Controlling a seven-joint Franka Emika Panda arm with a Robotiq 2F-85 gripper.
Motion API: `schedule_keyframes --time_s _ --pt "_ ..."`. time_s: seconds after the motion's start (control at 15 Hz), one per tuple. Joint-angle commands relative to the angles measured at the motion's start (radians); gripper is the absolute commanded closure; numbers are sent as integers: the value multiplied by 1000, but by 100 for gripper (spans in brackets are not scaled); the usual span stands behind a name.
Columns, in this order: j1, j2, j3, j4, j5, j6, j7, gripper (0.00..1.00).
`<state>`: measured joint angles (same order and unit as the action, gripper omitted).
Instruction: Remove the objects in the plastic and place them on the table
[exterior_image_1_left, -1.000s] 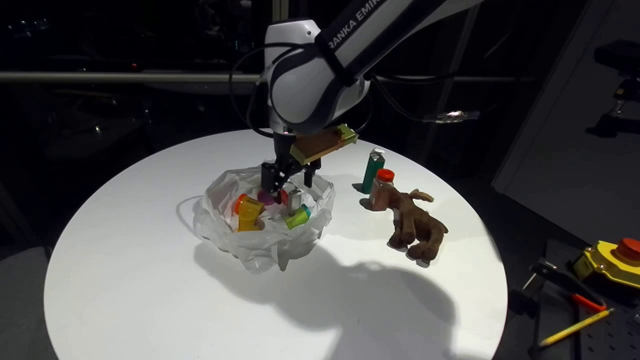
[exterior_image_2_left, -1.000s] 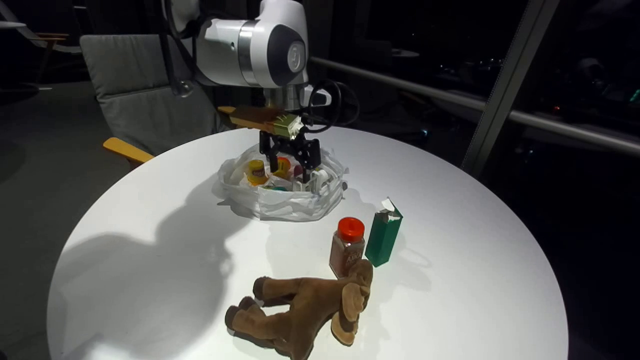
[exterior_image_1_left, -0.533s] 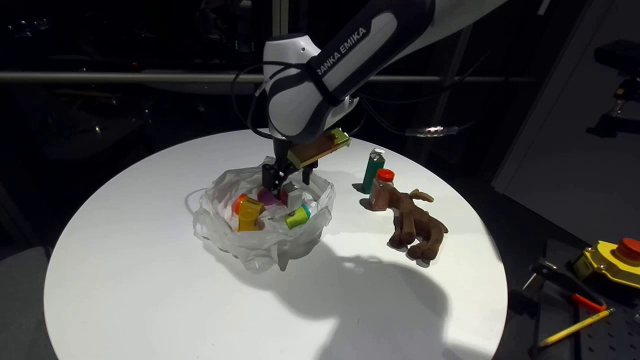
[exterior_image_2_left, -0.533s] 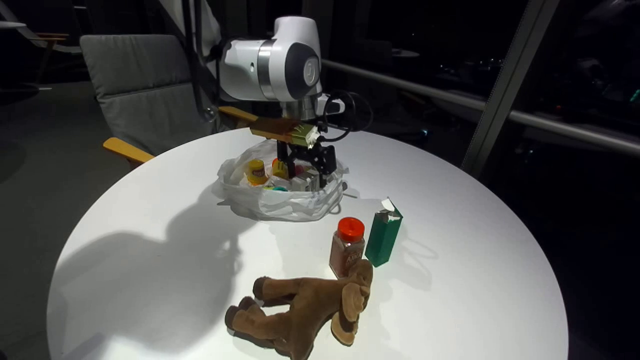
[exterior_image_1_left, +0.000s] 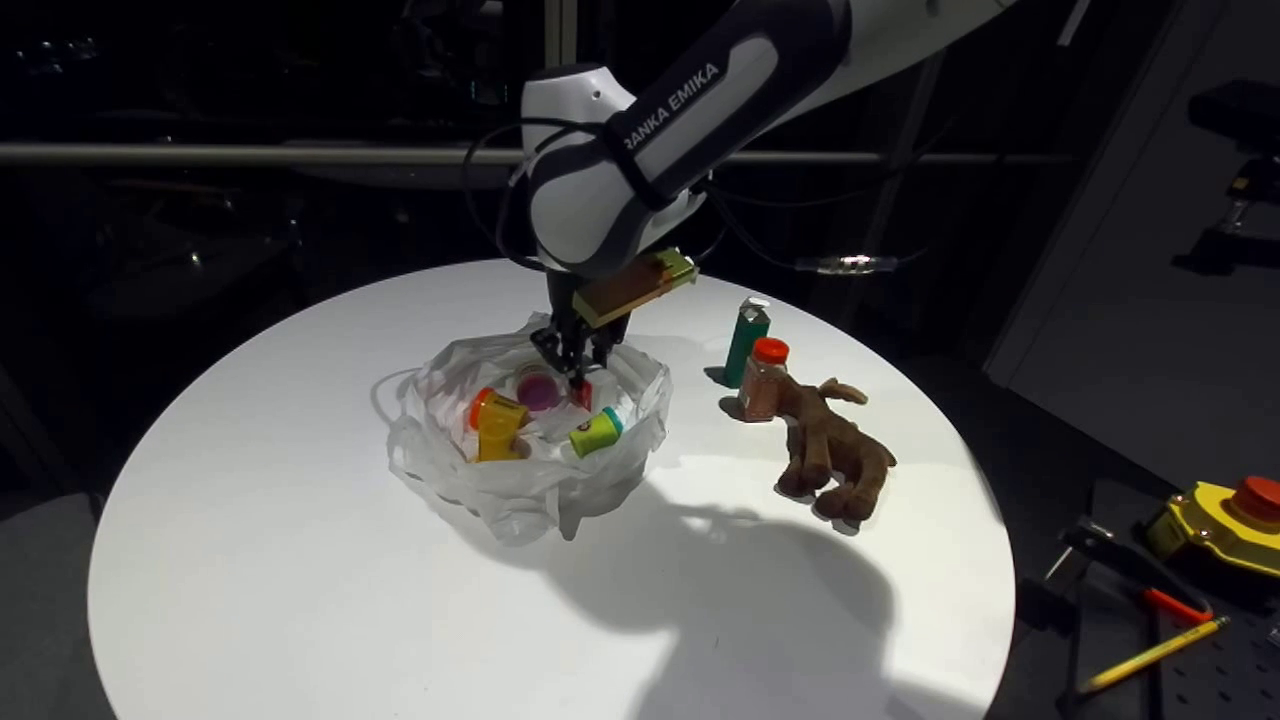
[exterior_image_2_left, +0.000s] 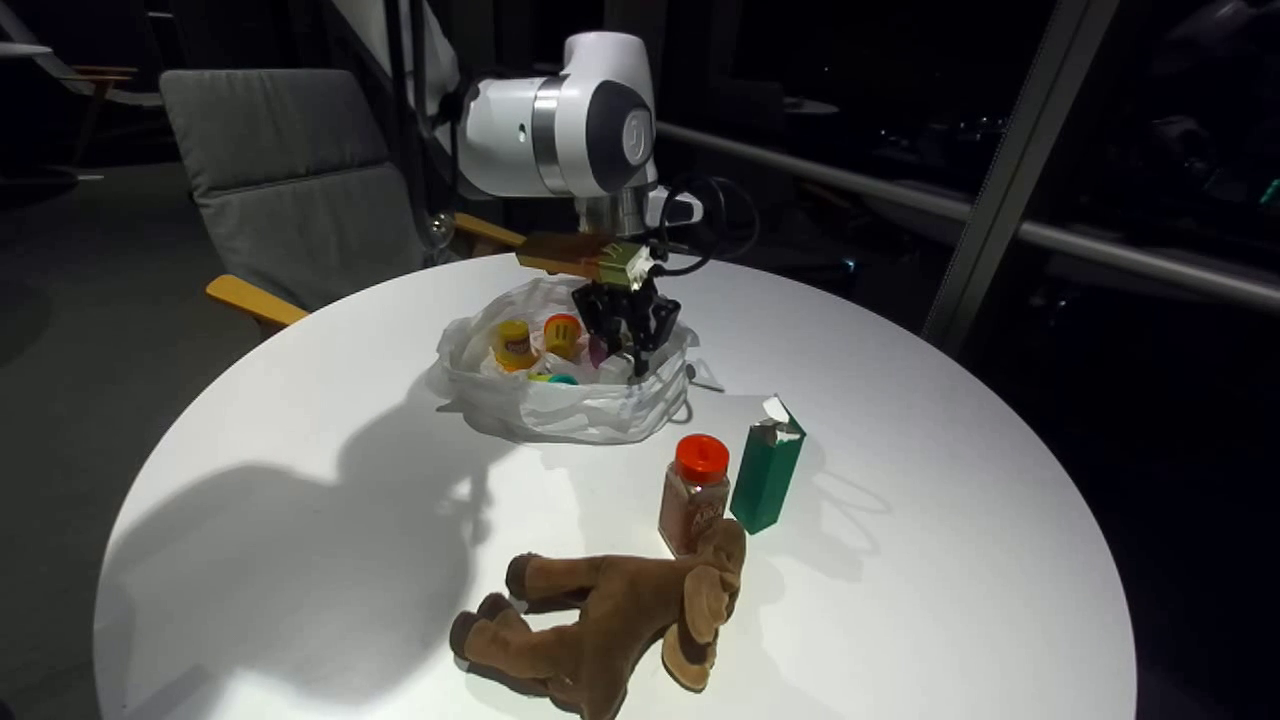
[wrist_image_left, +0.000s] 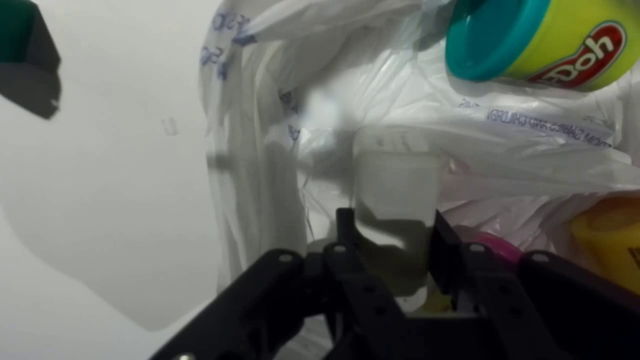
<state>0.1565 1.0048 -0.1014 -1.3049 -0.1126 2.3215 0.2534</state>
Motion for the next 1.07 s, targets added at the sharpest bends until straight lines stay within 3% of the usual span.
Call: schedule_keyframes --time_s 0.0,0.2,0.47,1.0 --pt "5 -19 0 9 1 -38 16 90" --pt "1 -96 27 -75 23 -43 7 90" --pt "25 -276 30 -273 11 4 38 90" --pt "29 -576 -14 -645 -11 60 189 90"
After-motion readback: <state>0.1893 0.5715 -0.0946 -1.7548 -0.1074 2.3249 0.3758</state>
